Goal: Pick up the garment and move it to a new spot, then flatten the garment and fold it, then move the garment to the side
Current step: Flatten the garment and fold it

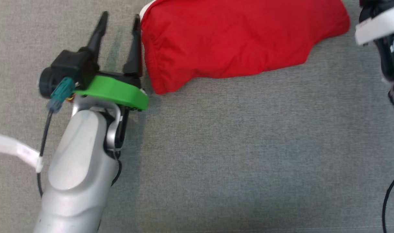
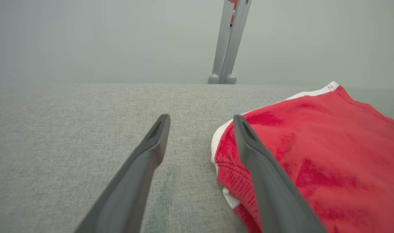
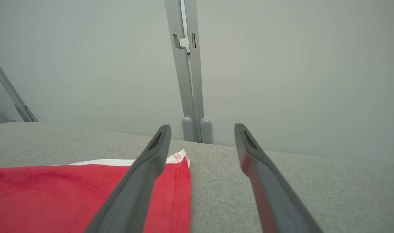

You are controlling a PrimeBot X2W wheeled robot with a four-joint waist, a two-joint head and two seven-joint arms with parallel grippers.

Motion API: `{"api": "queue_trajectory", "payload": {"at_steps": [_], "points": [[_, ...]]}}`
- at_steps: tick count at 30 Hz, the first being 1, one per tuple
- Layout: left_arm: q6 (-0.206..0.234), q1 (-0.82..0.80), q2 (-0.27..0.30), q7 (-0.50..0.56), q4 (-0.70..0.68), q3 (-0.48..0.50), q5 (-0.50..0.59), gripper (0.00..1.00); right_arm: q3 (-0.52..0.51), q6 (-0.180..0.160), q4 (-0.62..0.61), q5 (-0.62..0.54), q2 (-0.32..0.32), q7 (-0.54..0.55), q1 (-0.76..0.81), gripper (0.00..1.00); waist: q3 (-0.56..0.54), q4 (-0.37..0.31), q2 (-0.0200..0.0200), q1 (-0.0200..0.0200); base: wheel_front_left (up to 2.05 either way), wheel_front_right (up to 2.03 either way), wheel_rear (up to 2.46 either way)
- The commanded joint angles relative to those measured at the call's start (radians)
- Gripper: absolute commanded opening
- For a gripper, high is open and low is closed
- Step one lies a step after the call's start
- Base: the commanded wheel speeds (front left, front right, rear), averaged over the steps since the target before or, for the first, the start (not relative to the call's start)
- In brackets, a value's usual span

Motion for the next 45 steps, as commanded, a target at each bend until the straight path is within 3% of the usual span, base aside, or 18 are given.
{"api": "queue_trajectory", "payload": {"at_steps": [1, 8, 22, 45], "points": [[0.020, 0.027, 0.016, -0.024, -0.013, 0.018, 0.012, 1.00, -0.033, -0.002, -0.038, -0.031, 0.015, -0.002, 0.055, 1.00, -0.057, -0.048, 0.0000, -0.0001, 0.00, 0.00, 0.00], [0.105, 0.128, 0.051, -0.072, -0.106, 0.063, 0.051, 1.00, -0.162, -0.002, -0.224, -0.137, 0.095, -0.002, 0.320, 1.00, -0.149, -0.106, 0.0000, -0.0001, 0.00, 0.00, 0.00], [0.166, 0.336, 0.109, -0.046, -0.157, 0.095, 0.048, 1.00, -0.218, -0.002, -0.377, -0.196, 0.167, 0.003, 0.645, 1.00, -0.282, -0.192, 0.0000, -0.0001, 0.00, 0.00, 0.00], [0.211, 0.405, 0.112, -0.017, -0.199, 0.094, 0.027, 1.00, -0.264, -0.002, -0.438, -0.209, 0.193, 0.043, 0.707, 1.00, -0.293, -0.191, 0.0000, -0.0001, 0.00, 0.00, 0.00]]}}
